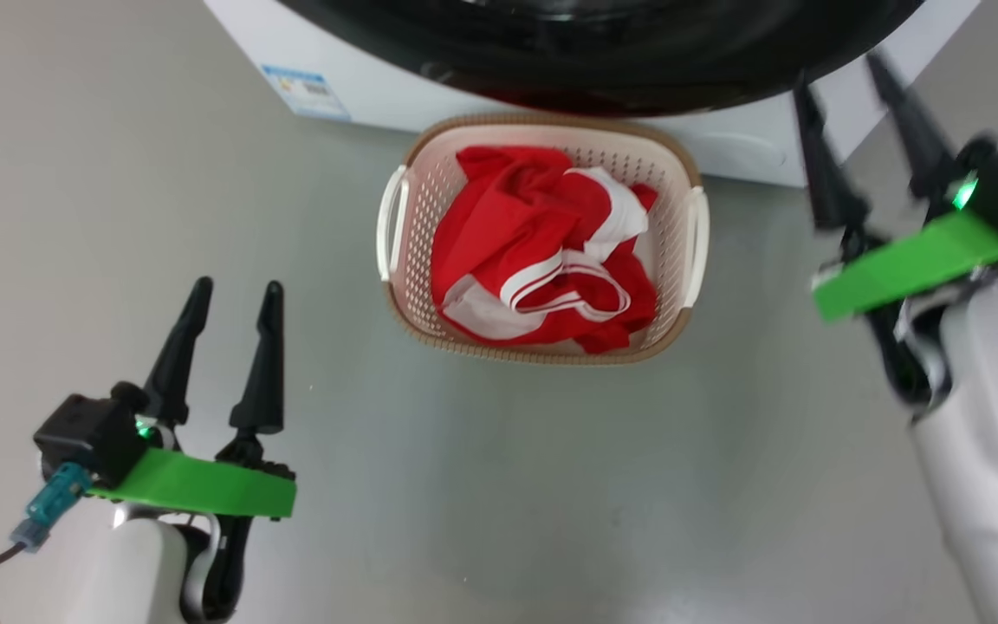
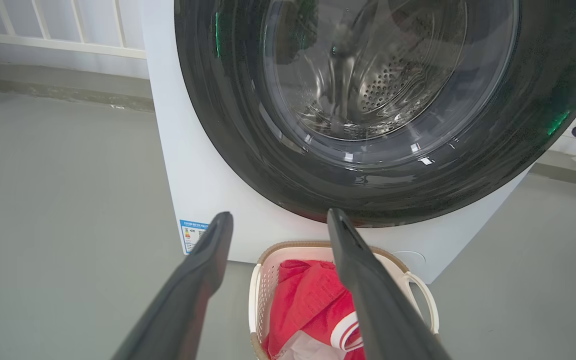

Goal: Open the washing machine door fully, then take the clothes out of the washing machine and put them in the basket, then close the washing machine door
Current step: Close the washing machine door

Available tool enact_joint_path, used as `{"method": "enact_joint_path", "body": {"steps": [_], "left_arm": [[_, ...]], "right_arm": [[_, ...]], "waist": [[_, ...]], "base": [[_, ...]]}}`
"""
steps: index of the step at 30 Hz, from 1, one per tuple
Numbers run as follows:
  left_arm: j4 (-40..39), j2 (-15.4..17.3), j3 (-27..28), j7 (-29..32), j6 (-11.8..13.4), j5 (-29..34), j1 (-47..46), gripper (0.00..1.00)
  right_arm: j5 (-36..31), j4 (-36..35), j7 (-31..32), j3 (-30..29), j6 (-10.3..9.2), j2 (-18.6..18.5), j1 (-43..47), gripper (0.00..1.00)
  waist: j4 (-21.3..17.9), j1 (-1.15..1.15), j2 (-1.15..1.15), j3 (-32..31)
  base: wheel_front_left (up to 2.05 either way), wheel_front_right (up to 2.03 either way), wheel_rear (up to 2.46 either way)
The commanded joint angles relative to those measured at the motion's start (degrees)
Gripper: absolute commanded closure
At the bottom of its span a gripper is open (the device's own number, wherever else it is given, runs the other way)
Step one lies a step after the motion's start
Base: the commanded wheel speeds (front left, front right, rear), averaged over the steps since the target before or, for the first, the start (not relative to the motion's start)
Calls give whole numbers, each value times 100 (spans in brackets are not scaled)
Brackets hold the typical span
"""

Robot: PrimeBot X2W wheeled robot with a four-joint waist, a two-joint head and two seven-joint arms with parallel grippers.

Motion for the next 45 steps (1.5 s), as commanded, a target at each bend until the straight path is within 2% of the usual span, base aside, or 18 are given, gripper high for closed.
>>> {"method": "enact_joint_path", "body": {"steps": [1, 13, 23, 34, 45], "left_arm": [[-83, 216, 220, -52, -18, -33, 94, 0], [197, 519, 458, -52, -18, -55, 558, 0], [262, 609, 688, -52, -18, -39, 968, 0], [212, 714, 863, -52, -18, -40, 1339, 0], [122, 732, 982, -52, -18, -49, 1517, 0]], "right_arm": [[22, -156, -26, 137, -11, 81, 214, 0], [186, -262, -26, 173, -11, 88, 1499, 0], [205, -400, -26, 31, -11, 96, 2249, 0], [209, -536, -26, 1, -11, 127, 2873, 0], [198, -699, -26, -143, -11, 96, 3183, 0]], "waist": [[-131, 0, 0, -192], [-667, 0, 0, -930], [-1036, 0, 0, -1386], [-1444, 0, 0, -1773], [-1630, 0, 0, -1877]], "base": [[0, 0, 0], [0, 0, 0], [0, 0, 0], [0, 0, 0], [0, 0, 0]]}}
